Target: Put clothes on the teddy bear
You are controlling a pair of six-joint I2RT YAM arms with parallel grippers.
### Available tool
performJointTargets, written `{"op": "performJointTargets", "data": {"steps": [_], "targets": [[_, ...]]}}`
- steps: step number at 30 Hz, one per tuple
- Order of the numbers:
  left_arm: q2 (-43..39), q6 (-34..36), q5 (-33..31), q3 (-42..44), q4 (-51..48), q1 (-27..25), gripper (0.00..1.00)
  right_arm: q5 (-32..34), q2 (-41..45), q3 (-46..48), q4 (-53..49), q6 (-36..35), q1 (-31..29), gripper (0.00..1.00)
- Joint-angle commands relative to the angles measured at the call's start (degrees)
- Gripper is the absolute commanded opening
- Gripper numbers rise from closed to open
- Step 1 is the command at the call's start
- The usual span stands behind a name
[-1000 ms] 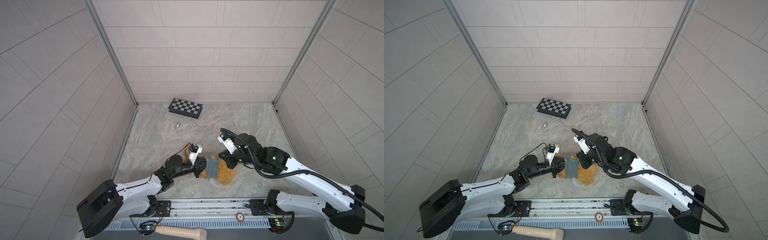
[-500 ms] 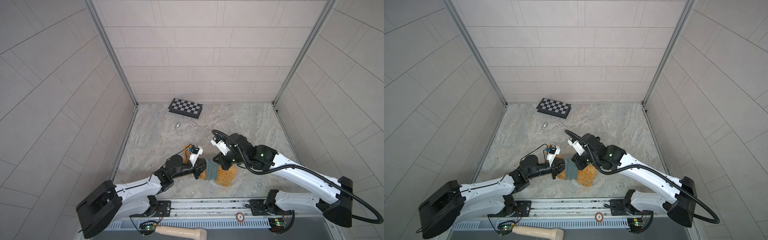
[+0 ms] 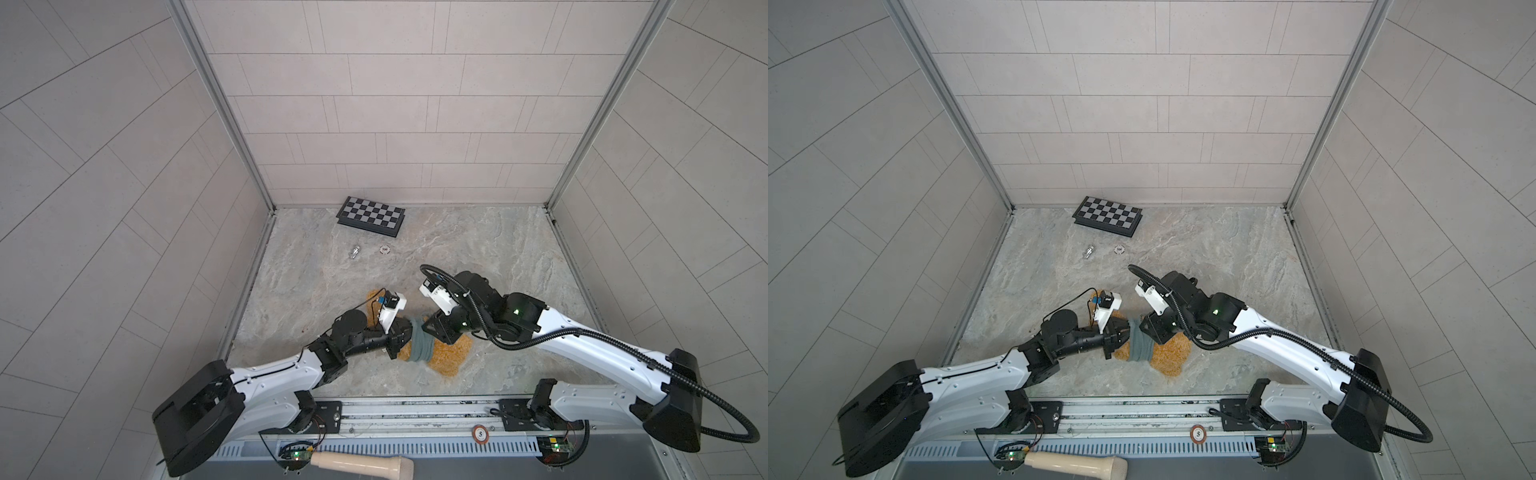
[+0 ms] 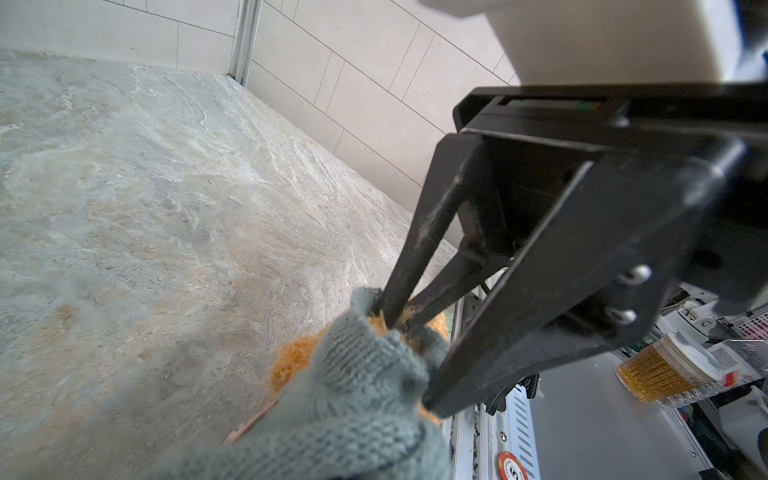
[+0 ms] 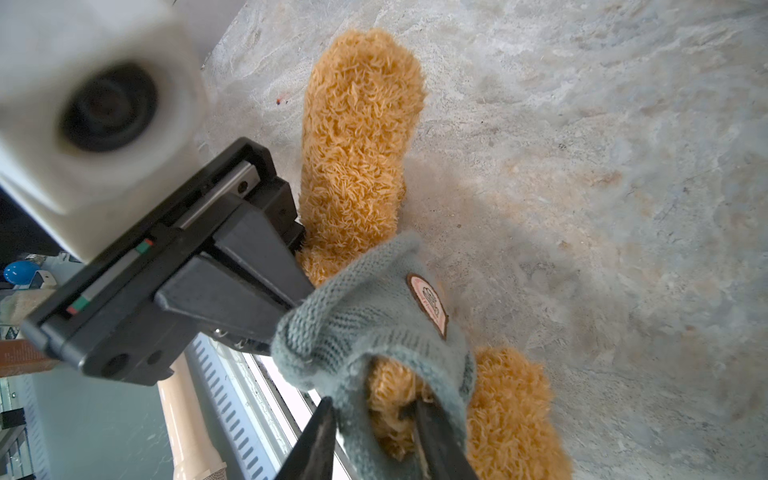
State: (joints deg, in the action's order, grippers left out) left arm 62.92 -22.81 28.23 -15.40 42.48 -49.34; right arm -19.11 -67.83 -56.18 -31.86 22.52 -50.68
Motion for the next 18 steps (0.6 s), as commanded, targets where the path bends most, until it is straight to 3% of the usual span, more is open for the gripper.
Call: {"op": "performJointTargets", "data": {"steps": [1, 5, 12, 18], "targets": [[-0.3, 1.3, 0.5, -1.1, 2.1, -0.5, 0.0, 0.4, -0.9, 1.7, 1.0, 0.1, 0.1, 0.31], [0.0, 1.5, 1.0, -1.2, 1.8, -0.8, 0.0, 0.3, -1.0, 2.0, 1.7, 0.8, 0.6, 0.27], [0.7, 1.8, 1.0, -1.1, 1.3, -0.8, 0.0, -3.3, 5.9, 6.0, 6.1, 5.3, 4.2, 0.43], [1.1, 2.0, 1.3, -1.2, 0.7, -0.8, 0.0, -3.8, 9.2, 8.7, 8.0, 7.3, 6.1, 0.29]]}}
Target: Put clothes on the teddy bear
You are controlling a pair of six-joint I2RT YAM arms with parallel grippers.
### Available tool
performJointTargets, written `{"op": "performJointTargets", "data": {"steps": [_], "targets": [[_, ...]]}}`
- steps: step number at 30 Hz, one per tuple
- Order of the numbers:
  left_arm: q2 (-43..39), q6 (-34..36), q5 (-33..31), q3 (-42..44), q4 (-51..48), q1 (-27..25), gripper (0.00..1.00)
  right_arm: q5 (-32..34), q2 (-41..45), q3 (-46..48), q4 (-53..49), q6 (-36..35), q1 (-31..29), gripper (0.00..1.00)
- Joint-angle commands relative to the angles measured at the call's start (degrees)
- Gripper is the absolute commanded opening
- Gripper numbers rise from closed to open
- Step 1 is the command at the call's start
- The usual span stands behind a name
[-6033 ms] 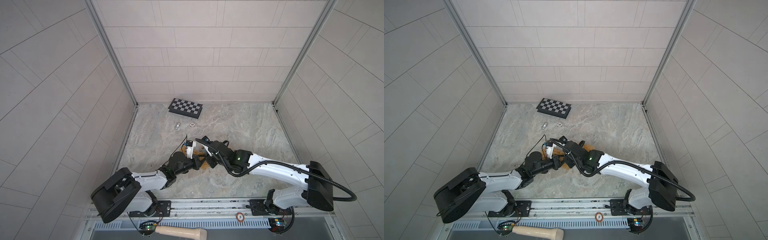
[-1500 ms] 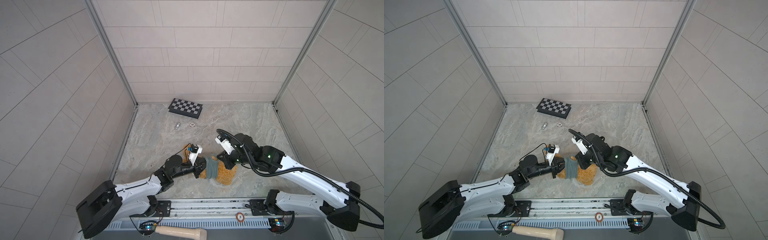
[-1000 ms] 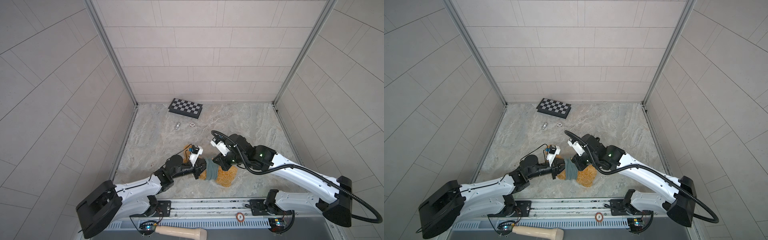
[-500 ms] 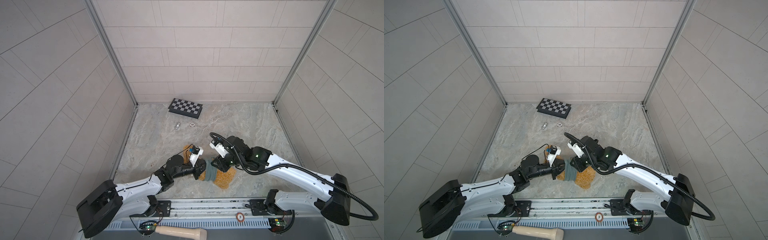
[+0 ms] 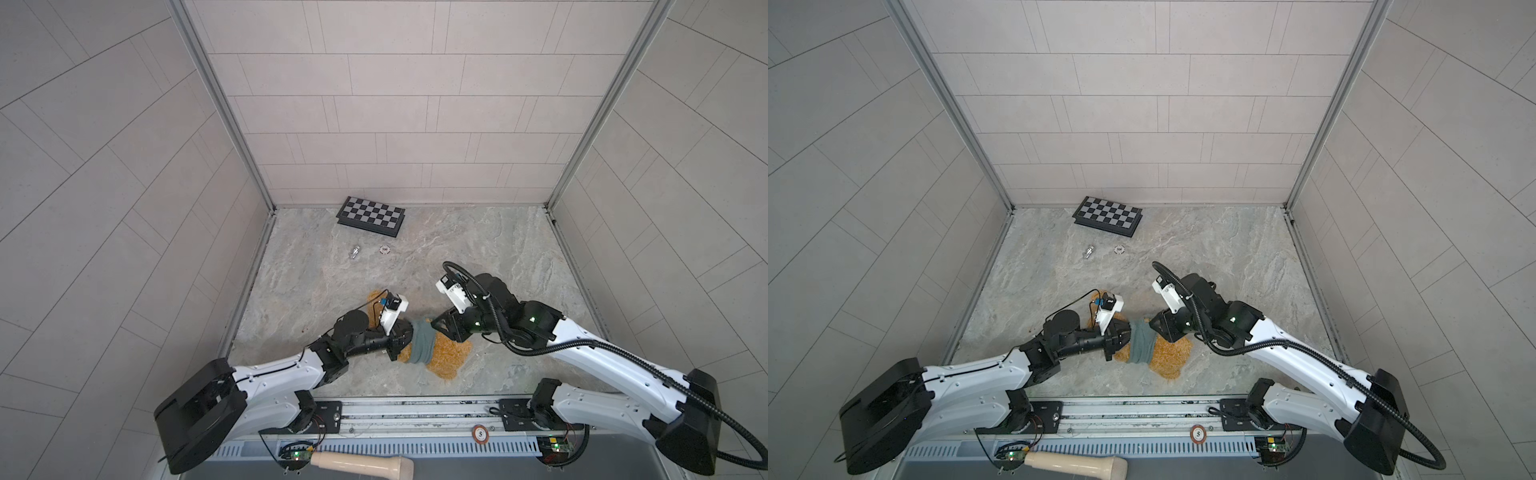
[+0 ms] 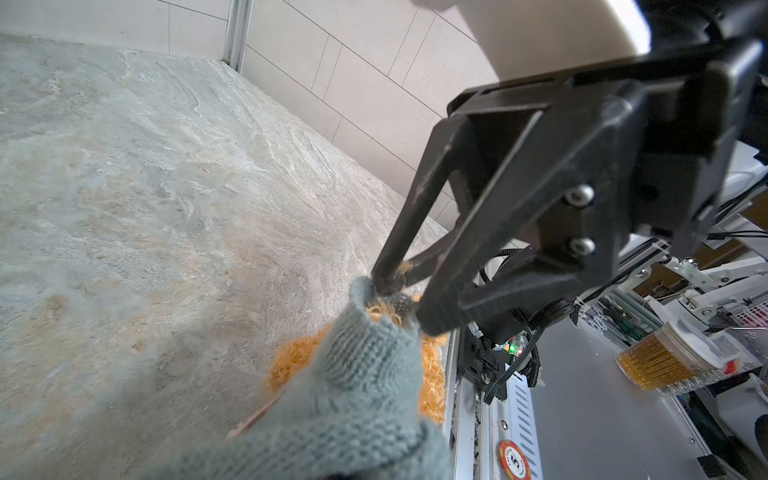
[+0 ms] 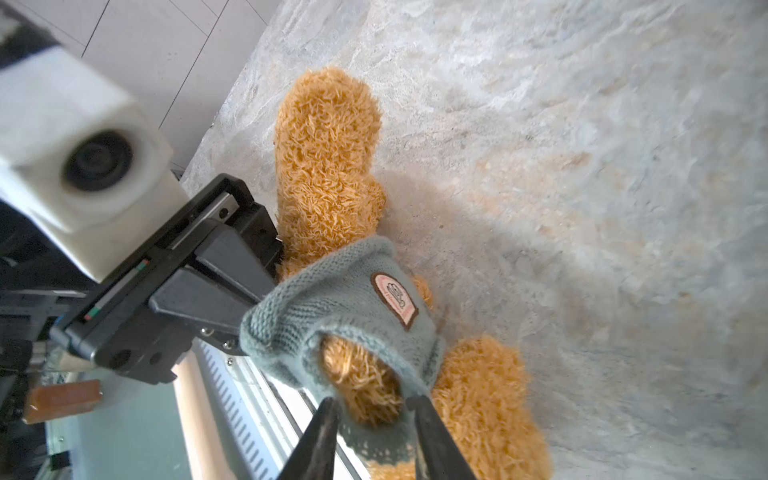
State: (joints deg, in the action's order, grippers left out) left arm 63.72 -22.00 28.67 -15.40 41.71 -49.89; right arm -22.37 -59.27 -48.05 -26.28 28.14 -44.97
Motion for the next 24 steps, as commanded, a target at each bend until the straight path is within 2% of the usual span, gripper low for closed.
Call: {"op": "performJointTargets", "data": {"steps": [1, 4, 8, 12, 24], "targets": [[0.3, 1.2, 0.9, -1.2, 1.2, -0.2, 0.0, -1.2, 0.6, 0.6, 3.2, 2.0, 0.4, 0.29], [0.4, 1.2, 1.1, -1.4, 1.1, -0.2, 0.0, -2.4, 0.5, 0.6, 4.7, 2.4, 0.4, 0.31], [0.3, 1.2, 1.0, -1.4, 0.9, -0.2, 0.0, -2.6, -0.7, 0.5, 4.2, 1.5, 0.4, 0.22], [0.3, 1.2, 1.2, -1.4, 0.8, -0.2, 0.0, -3.1, -1.8, 0.6, 4.4, 1.3, 0.4, 0.21], [0.8, 1.1, 1.1, -1.6, 0.9, -0.2, 0.0, -6.5, -5.8, -0.2, 4.7, -0.3, -0.4, 0.36]]}}
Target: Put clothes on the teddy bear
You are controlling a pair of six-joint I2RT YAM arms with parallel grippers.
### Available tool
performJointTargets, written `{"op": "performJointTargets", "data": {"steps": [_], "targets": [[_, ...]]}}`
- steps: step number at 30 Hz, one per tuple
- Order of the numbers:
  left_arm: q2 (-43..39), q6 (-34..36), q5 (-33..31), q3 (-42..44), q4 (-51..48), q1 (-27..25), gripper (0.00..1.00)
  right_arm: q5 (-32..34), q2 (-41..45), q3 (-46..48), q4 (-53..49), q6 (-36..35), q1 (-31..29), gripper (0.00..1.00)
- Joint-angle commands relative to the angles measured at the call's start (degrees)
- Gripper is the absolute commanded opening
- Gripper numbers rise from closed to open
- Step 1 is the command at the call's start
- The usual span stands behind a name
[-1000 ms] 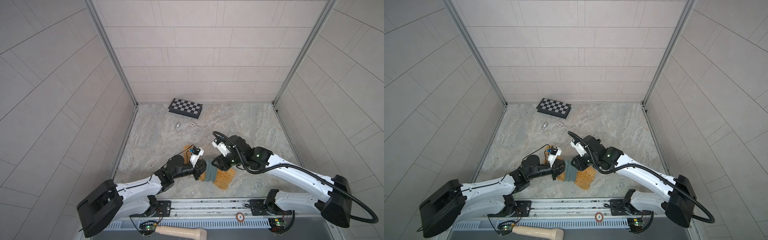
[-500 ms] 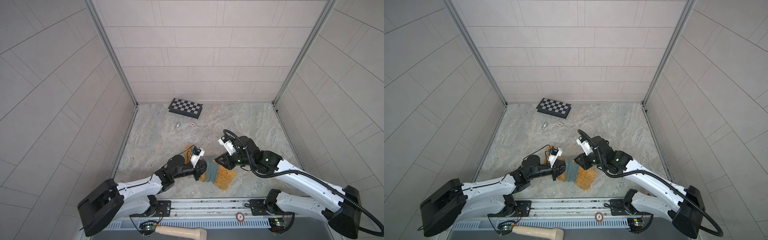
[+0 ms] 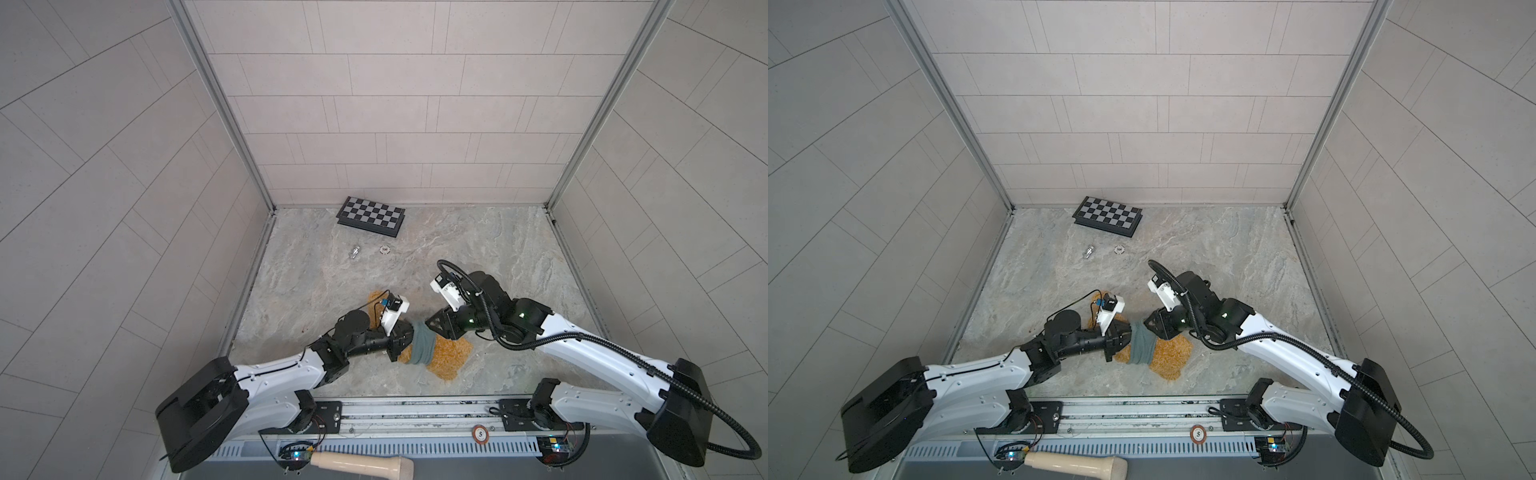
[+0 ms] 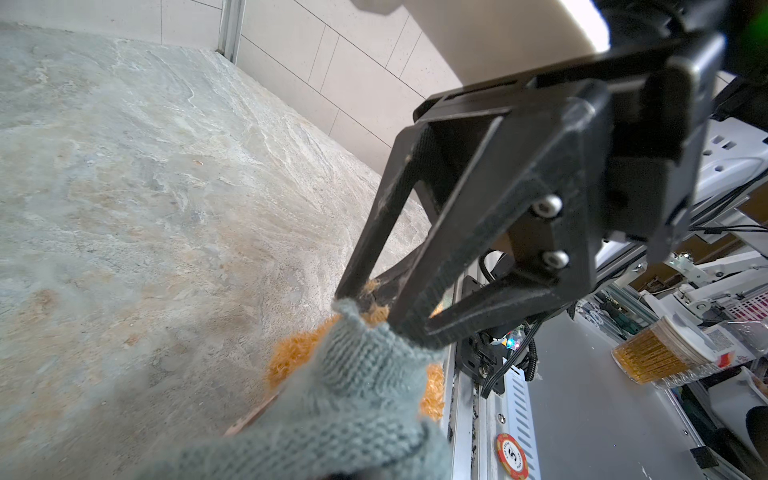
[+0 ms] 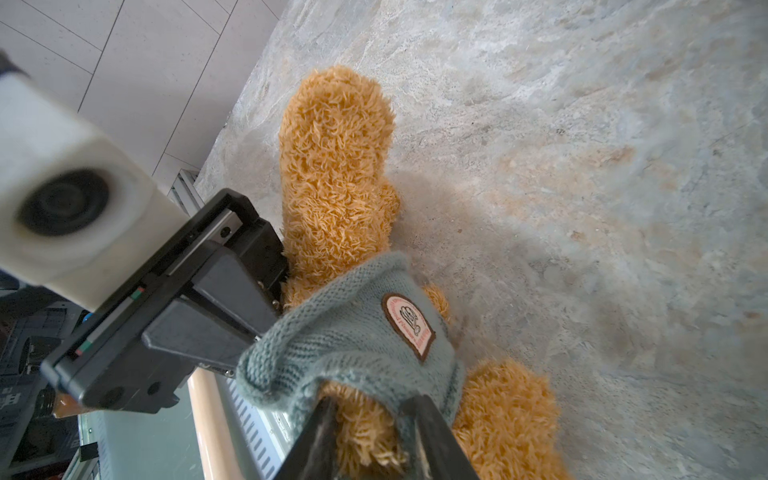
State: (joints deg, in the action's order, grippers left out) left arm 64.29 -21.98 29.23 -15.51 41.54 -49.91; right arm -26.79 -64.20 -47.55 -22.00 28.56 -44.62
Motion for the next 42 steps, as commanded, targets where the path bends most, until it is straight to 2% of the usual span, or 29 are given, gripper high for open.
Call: {"op": "performJointTargets", "data": {"steps": [1, 10, 17, 18, 20, 22, 26, 29, 31, 36, 42], "targets": [[0.2, 1.1, 0.6, -1.5, 1.0, -0.2, 0.0, -2.3, -1.0, -0.8, 0.5, -0.8, -0.9, 0.36], [0.0, 1.0, 0.4, -1.6, 0.4, -0.3, 0.0, -3.5, -4.4, -1.5, -0.3, -3.3, -3.3, 0.33], [-2.5, 0.0, -1.6, -1.1, -3.0, -0.3, 0.0, 1.3, -1.6, -1.9, -2.6, -5.7, -3.2, 0.0], [-3.7, -0.8, -2.6, -0.4, -3.2, -0.3, 0.03, 2.7, -0.5, -1.8, -3.0, -6.4, -3.1, 0.0], [-6.9, -2.3, -5.3, 0.4, -5.9, -0.1, 0.28, 5.4, 2.1, -1.3, -3.7, -8.1, -3.0, 0.0], [-10.8, -3.5, -7.6, 0.3, -11.3, 0.0, 0.46, 6.9, 3.9, -2.0, -5.4, -10.7, -2.9, 0.0], [-22.7, -9.6, -9.7, 2.1, -19.3, 2.7, 0.61, 9.4, 6.8, -3.7, -6.1, -17.4, -3.3, 0.0], [-30.9, -12.7, -10.5, -0.3, -27.8, 5.0, 0.6, 11.8, 8.3, -2.9, -3.4, -23.4, -4.2, 0.0], [-31.9, -13.6, -10.8, -4.1, -32.4, 5.5, 0.56, 13.3, 8.4, -1.8, -0.4, -26.9, -4.7, 0.0], [-22.1, -18.4, -11.4, -14.4, -40.3, 5.3, 0.52, 14.1, 6.3, -1.4, 7.1, -31.5, -4.9, 0.0], [-15.3, -23.5, -15.2, -17.3, -43.0, 3.3, 0.49, 13.8, 4.2, -0.3, 14.9, -34.6, -4.9, 0.0]]}}
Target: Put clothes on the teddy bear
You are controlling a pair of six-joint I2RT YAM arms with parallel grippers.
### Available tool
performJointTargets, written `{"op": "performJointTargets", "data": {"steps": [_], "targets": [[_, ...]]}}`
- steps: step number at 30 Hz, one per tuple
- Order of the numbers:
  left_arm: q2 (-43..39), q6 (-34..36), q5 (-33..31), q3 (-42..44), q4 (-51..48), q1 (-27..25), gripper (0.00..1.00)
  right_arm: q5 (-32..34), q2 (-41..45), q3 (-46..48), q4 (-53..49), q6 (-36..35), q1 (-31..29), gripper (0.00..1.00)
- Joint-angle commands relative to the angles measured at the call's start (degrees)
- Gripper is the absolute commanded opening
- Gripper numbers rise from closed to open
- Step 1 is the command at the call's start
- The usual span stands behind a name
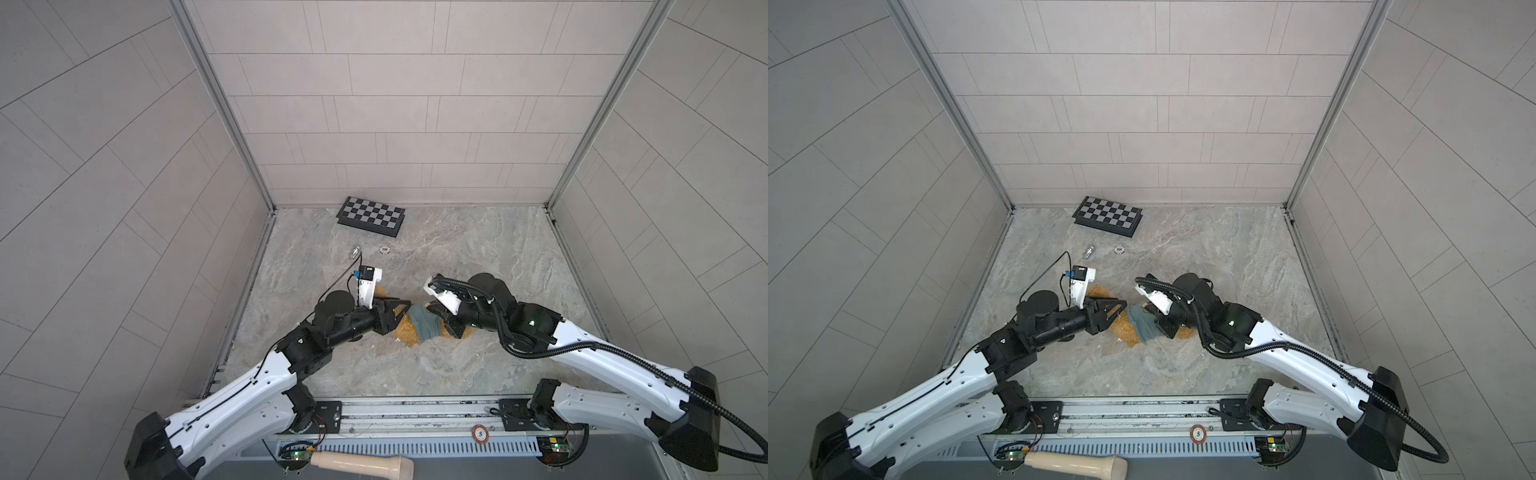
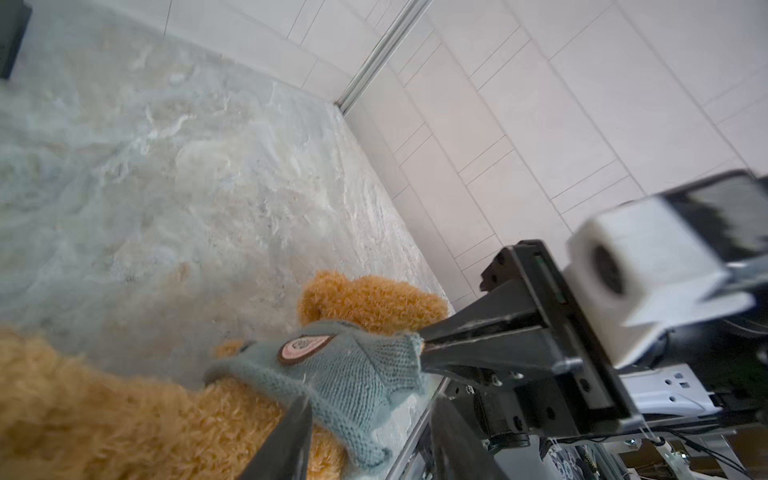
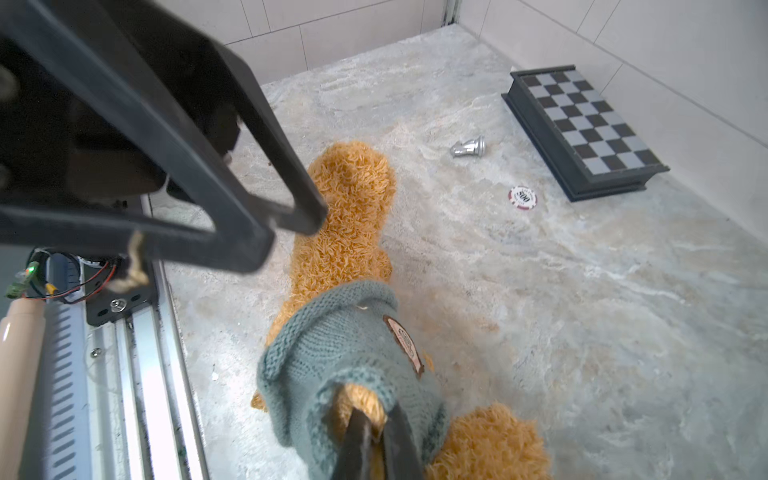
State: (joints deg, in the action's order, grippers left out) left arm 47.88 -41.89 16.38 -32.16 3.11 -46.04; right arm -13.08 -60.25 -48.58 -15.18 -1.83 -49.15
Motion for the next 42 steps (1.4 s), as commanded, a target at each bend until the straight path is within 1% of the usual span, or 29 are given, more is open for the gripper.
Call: {"op": "performJointTargets", "data": {"steps": [1, 3, 6, 8, 11, 12, 13, 16, 17, 19, 21, 24, 25, 27, 30, 32, 33, 35, 37, 38, 39, 40, 41, 42], "targets": [[1.2, -4.2, -3.2, -0.3, -4.6, -0.7, 0.49, -0.1, 0.2, 1.2, 9.7, -4.1, -0.4, 0.0], [0.8, -4.5, -4.4, 0.2, -4.8, -0.7, 0.5, -0.6, -0.4, 1.5, 10.9, -4.2, -0.3, 0.0], [1.5, -5.4, -2.8, 1.0, -1.1, -0.7, 0.56, -2.4, -1.3, 2.0, 12.2, -4.2, -0.3, 0.0], [3.3, -5.3, -1.6, 0.5, 0.5, -0.9, 0.54, -3.2, -1.5, 2.2, 13.1, -3.7, -0.3, 0.0], [5.3, -5.9, -0.4, 0.8, 3.3, -1.2, 0.38, -3.5, -1.2, 2.6, 13.6, -3.1, -0.4, 0.0], [5.8, -6.0, -0.2, 0.7, 3.6, -1.3, 0.27, -3.4, -1.0, 2.8, 13.6, -3.0, -0.3, 0.0], [6.1, -6.1, -0.2, 0.7, 3.6, -1.5, 0.18, -3.1, -0.8, 3.1, 13.7, -2.7, -0.3, 0.0], [5.9, -5.2, -1.2, 0.8, 2.1, -1.8, 0.0, -2.5, -0.2, 3.7, 14.1, -2.6, -0.2, 0.0], [5.6, -4.8, -1.9, 0.8, 0.9, -1.8, 0.0, -2.3, 0.1, 3.9, 14.4, -2.3, -0.1, 0.0], [5.1, -3.8, -6.2, 0.8, -3.3, -1.6, 0.0, -3.0, 2.3, 5.6, 16.2, -1.5, 0.2, 0.0], [5.3, -3.2, -8.7, 1.9, -5.9, 0.0, 0.0, -4.5, 6.3, 8.4, 19.5, -1.2, 0.8, 0.0], [6.3, -1.5, -10.1, 4.1, -7.3, 3.3, 0.0, -8.1, 12.9, 12.7, 23.8, 0.1, 3.2, 0.0], [6.8, -0.7, -10.3, 4.5, -7.4, 3.9, 0.0, -10.2, 14.9, 15.3, 25.9, 1.1, 4.4, 0.0], [8.0, 0.4, -9.6, 4.4, -6.6, 4.1, 0.0, -13.9, 16.5, 17.2, 30.1, 3.3, 6.4, 0.0], [10.2, 1.6, -7.6, 3.2, -4.9, 3.9, 0.0, -18.1, 14.8, 17.6, 33.9, 4.6, 7.2, 0.0], [11.2, 2.1, -4.4, 2.9, -1.8, 3.4, 0.0, -19.1, 12.3, 17.8, 37.7, 6.0, 7.2, 0.0], [11.6, 2.9, -3.9, 2.1, -2.1, 2.7, 0.0, -19.2, 11.1, 17.7, 39.3, 6.1, 7.2, 0.0], [12.2, 6.7, -8.9, -0.3, -7.9, -0.7, 0.0, -17.2, 10.5, 18.8, 43.9, 8.1, 7.3, 0.0], [13.1, 9.5, -14.4, -1.5, -13.4, -3.2, 0.0, -13.0, 10.1, 20.1, 50.3, 12.8, 8.5, 0.0], [13.1, 10.1, -15.7, -1.1, -13.8, -3.9, 0.0, -12.1, 9.3, 19.4, 50.2, 14.4, 9.3, 0.0], [12.4, 10.2, -15.3, 0.0, -12.2, -4.4, 0.0, -11.2, 8.1, 17.8, 47.8, 14.6, 9.5, 0.0], [11.1, 9.7, -13.3, 1.5, -8.2, -4.7, 0.0, -11.5, 7.0, 15.8, 44.3, 12.8, 9.2, 0.0], [10.0, 9.0, -10.8, 2.7, -4.5, -4.9, 0.0, -12.2, 6.1, 14.6, 42.4, 11.2, 8.8, 0.0], [9.5, 8.1, -7.7, 3.3, -0.9, -4.9, 0.0, -11.6, 5.5, 14.0, 41.0, 10.7, 8.4, 0.0]]}}
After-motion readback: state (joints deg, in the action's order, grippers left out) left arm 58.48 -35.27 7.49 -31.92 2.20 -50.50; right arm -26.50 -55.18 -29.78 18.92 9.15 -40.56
